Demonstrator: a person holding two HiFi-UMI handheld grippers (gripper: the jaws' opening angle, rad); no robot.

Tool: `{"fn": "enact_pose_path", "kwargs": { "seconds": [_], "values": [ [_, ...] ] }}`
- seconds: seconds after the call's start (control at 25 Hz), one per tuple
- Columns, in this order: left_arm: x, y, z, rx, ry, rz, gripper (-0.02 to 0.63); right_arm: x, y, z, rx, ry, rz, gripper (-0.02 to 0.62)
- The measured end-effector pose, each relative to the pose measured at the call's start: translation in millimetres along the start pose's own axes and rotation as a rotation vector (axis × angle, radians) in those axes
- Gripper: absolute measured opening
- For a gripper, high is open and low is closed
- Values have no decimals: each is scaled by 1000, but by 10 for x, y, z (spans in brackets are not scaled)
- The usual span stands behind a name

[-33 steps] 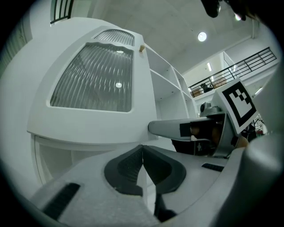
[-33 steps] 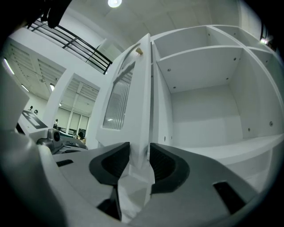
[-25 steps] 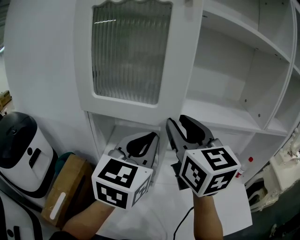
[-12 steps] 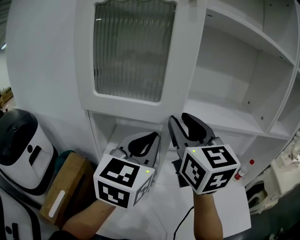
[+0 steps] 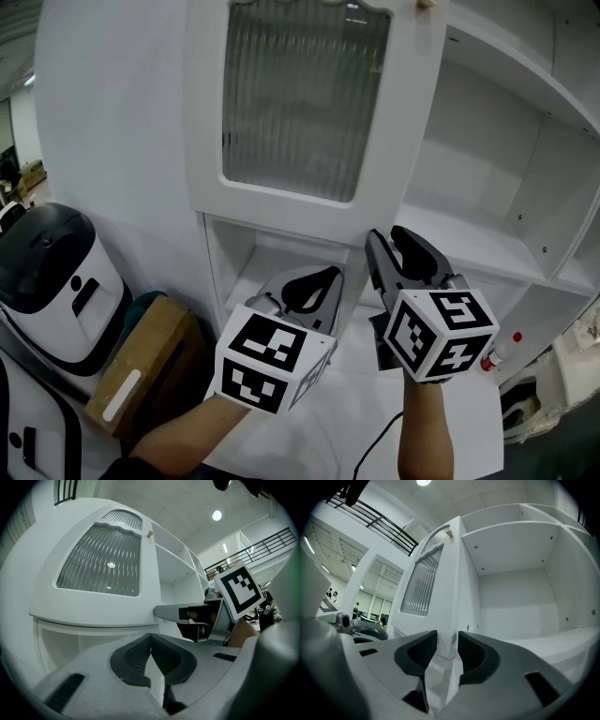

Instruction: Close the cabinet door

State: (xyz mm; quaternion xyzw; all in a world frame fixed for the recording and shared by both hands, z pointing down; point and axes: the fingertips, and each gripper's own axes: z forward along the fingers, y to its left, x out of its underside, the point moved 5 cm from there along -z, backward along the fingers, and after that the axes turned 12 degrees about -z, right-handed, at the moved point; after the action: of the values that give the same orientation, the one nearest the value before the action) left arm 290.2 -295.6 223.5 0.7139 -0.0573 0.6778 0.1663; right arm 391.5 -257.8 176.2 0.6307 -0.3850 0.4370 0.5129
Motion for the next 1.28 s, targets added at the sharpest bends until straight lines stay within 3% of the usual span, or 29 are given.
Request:
{"fn": "enact_pose_path", "kwargs": {
  "seconds": [0.68,1.28],
  "values": [
    [-86,60,-368,-2,7,-10,12,-87,99,-180,91,26,-24,115],
    [-160,164,-944,18,19,-34,11,-190,864,-521,87,72,-20,69]
  ]
}}
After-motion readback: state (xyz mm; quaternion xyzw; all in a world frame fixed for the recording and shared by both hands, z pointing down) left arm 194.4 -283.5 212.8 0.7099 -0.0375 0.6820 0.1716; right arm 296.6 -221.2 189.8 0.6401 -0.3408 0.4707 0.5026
